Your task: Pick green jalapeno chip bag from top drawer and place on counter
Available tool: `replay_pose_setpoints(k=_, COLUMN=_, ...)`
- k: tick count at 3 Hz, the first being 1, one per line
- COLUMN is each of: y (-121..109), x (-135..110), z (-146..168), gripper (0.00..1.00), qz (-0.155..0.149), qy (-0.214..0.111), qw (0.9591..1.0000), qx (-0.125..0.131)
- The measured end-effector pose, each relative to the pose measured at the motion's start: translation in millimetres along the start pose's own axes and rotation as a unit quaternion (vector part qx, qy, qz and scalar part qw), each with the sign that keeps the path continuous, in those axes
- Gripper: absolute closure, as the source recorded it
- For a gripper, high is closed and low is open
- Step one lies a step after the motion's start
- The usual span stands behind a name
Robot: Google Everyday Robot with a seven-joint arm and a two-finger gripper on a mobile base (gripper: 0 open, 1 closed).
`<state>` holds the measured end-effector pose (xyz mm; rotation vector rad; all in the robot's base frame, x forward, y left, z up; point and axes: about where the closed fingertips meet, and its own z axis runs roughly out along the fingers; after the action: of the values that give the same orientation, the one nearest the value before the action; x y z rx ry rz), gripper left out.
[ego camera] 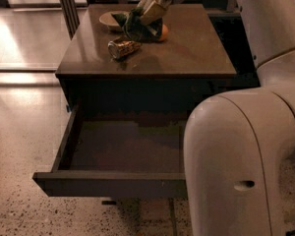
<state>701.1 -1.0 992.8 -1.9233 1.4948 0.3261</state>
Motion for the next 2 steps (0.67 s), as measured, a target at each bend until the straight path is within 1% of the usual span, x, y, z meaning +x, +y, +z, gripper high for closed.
replay_pose_setpoints(k=1, y=-17, x=41, z=5, gripper=1.00, qz=0.028, qy=0.016, qw=0.9992, qx=0.022)
replay_pose_setpoints(k=2, y=-21, x=74, z=16, gripper=1.00, qz=0.061, qy=0.012, qw=0.9977, qx=0.027)
